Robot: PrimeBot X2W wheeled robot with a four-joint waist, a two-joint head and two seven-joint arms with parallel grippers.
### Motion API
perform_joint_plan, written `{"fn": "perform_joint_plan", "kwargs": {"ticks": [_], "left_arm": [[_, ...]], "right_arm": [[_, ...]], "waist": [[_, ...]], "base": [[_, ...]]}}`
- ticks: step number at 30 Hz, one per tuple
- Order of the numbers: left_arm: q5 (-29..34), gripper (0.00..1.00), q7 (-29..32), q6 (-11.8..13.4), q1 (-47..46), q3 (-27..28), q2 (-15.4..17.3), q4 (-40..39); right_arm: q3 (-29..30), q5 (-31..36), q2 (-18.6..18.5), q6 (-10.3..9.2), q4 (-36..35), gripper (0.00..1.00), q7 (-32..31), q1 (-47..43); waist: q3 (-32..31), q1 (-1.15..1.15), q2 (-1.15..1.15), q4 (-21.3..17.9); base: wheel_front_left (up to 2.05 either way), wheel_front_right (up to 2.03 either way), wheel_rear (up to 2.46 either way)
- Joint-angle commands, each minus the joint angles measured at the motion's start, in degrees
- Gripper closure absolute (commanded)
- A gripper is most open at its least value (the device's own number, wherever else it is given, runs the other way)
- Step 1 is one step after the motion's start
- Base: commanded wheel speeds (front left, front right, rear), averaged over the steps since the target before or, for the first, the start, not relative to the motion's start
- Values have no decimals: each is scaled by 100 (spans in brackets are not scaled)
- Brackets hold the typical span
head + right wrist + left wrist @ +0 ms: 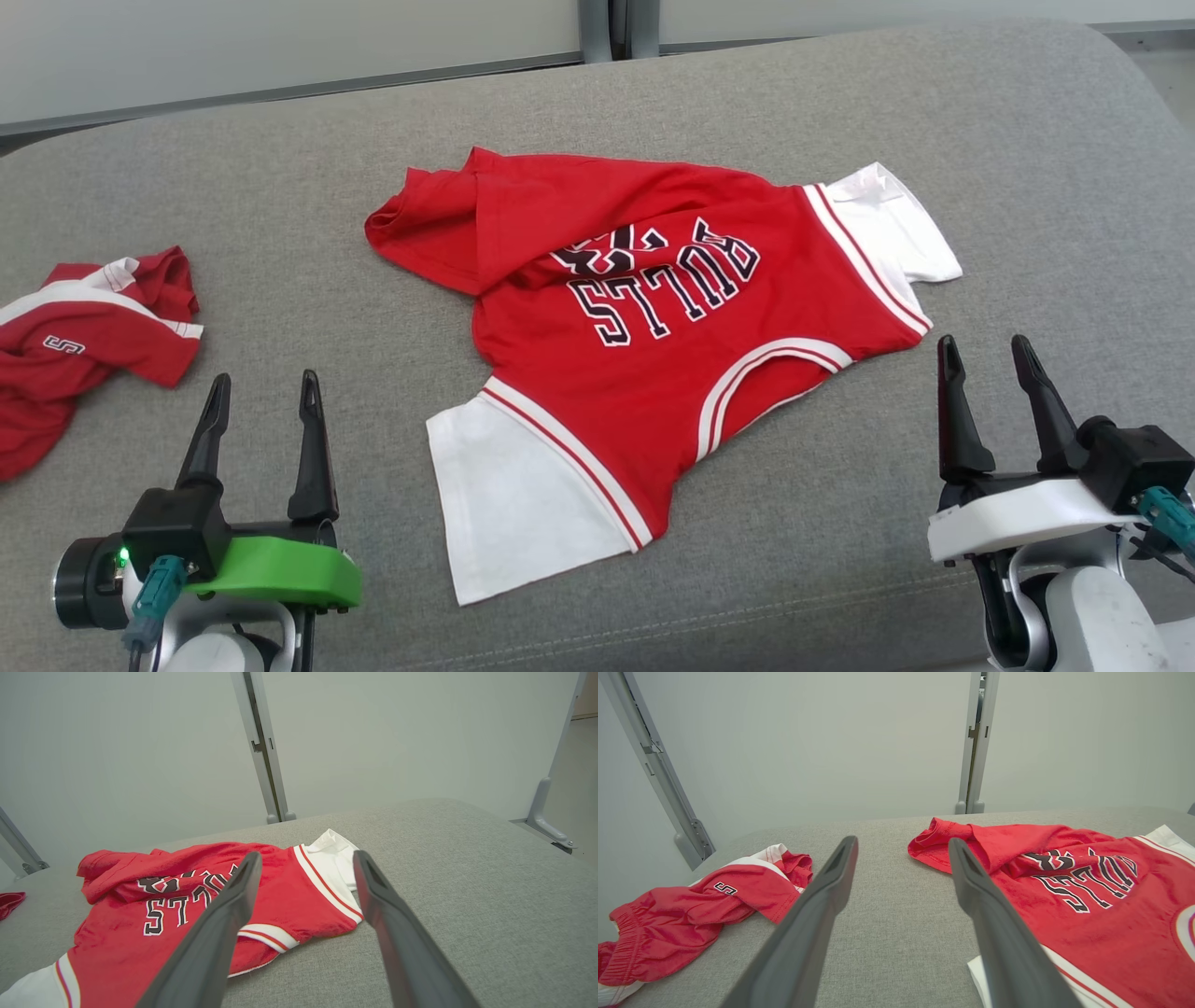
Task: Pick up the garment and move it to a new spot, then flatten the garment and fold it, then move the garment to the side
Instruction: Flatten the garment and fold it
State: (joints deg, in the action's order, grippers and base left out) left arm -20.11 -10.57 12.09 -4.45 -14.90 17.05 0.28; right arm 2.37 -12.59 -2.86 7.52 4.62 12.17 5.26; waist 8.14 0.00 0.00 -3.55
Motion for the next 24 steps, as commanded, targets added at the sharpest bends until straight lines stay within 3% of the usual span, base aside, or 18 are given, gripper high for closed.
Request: {"fn": "perform_joint_plan", "kwargs": {"ticks": [1, 6, 13, 19, 24], "left_arm": [[-21, 0, 23, 28, 30, -2, 41, -21], [-62, 0, 80, -76, -140, -99, -4, -26], [-235, 0, 860, -653, -980, -630, -115, 207], [-437, 0, 1695, -1132, -2024, -947, -279, 798], [-671, 0, 2082, -1377, -2924, -917, -434, 1784]], "right_arm": [[9, -3, -10, -6, -42, 0, -16, -37], [20, -11, -10, -6, -70, 0, -24, -29], [-55, 21, -10, -6, -130, 0, -48, 113], [-220, 59, -11, -6, -197, 0, -39, 278], [-335, -50, -11, -6, -153, 0, 39, 443]], "waist": [[8, 0, 0, 10], [31, 0, 0, 46], [239, 0, 0, -8], [611, 0, 0, -290], [926, 0, 0, -567]], "base": [[0, 0, 0], [0, 0, 0], [0, 0, 0], [0, 0, 0], [0, 0, 0]]}}
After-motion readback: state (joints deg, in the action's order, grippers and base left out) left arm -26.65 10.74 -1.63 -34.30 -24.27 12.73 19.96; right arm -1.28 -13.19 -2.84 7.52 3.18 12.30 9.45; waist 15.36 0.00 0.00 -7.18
